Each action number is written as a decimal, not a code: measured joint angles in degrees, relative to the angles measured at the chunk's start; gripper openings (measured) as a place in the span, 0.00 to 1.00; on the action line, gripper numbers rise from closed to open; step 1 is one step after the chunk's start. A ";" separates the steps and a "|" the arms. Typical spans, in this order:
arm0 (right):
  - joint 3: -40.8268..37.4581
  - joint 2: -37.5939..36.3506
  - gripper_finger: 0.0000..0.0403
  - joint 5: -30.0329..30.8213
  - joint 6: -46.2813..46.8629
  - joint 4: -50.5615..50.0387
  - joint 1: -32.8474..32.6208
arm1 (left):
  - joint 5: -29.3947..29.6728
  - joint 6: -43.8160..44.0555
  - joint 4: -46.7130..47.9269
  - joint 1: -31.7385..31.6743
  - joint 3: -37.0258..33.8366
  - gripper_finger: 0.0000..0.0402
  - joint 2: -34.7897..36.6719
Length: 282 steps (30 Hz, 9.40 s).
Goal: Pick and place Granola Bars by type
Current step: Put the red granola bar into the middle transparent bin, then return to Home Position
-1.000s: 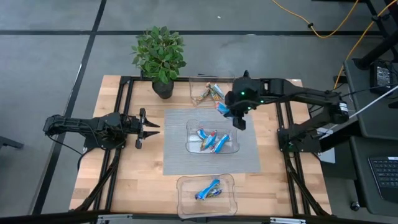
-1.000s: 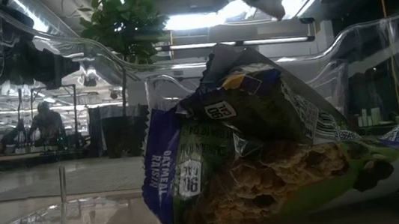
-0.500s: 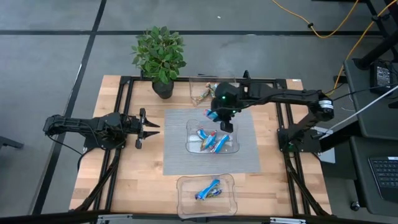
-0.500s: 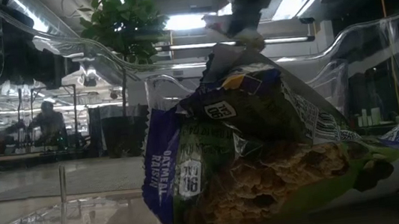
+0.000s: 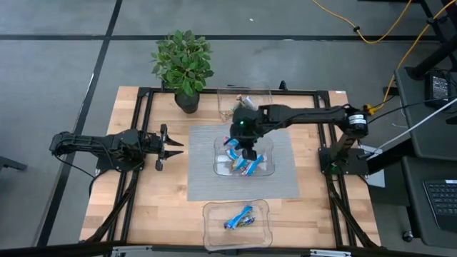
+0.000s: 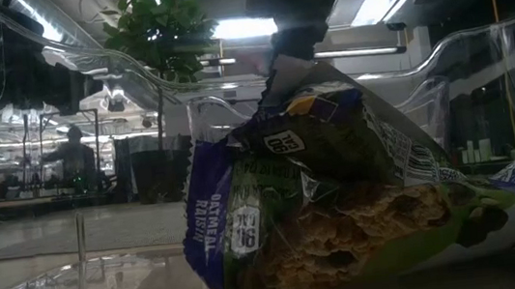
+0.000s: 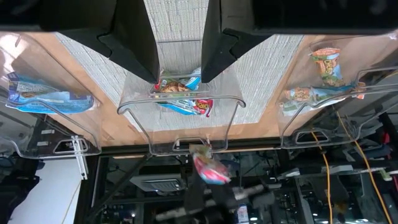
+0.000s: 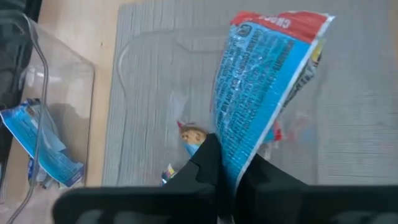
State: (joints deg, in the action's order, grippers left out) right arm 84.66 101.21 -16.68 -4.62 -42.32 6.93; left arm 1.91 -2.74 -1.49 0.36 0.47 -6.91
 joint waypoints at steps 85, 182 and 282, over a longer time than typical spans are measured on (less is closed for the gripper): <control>29.52 6.97 0.51 4.86 2.66 -11.54 -9.49 | 0.00 0.00 0.02 0.02 0.00 0.28 0.00; -84.28 -91.56 0.53 15.59 -4.59 43.66 -8.93 | 0.02 0.02 0.02 0.00 0.00 0.28 -0.09; -84.24 -101.00 0.53 15.58 -4.67 46.46 -11.40 | 0.02 0.00 0.02 0.02 0.00 0.28 -0.31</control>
State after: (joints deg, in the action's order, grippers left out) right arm 0.43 0.21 -1.09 -9.29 4.14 -4.47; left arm 1.93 -2.74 -1.48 0.38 0.47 -7.22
